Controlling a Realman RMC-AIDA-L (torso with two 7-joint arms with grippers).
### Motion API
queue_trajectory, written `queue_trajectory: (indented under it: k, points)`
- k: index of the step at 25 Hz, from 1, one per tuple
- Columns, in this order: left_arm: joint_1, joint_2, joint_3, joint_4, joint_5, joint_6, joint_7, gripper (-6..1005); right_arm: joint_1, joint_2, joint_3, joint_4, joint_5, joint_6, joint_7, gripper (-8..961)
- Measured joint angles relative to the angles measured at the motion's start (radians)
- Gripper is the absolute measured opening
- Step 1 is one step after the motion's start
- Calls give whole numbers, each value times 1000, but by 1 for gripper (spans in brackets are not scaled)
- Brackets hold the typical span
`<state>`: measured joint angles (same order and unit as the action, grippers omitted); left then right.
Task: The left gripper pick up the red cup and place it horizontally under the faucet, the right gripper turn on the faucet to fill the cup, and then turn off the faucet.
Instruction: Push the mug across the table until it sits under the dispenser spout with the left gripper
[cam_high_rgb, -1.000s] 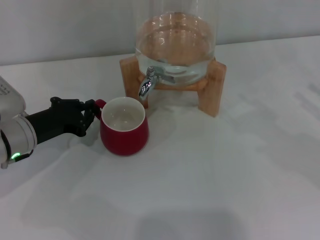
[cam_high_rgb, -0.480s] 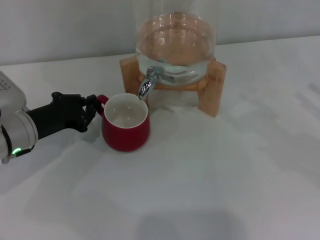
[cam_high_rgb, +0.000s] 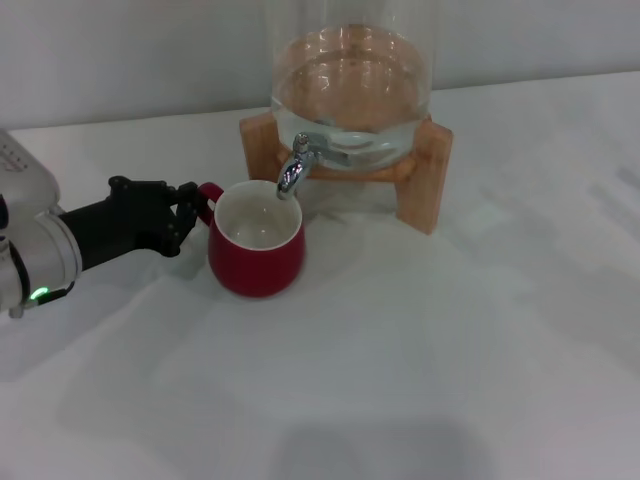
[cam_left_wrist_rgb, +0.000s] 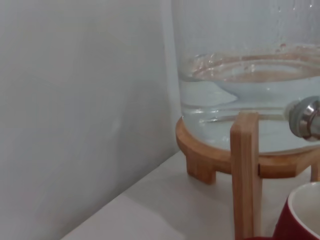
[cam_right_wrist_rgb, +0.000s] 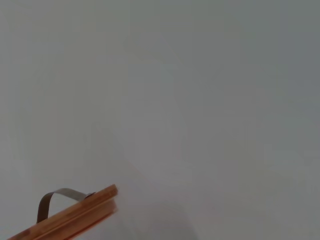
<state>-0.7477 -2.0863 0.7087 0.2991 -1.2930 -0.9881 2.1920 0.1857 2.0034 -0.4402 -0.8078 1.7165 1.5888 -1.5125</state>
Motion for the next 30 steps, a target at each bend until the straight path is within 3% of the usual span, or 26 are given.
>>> queue_trajectory:
  k: [10, 30]
  points:
    - [-25, -2, 0, -8, -10, -12, -10, 104, 2, 0, 0, 7, 0, 4, -3, 659]
    - [-25, 1, 92, -6, -2, -10, -127, 95, -5, 0, 0, 7, 0, 17, -2, 659]
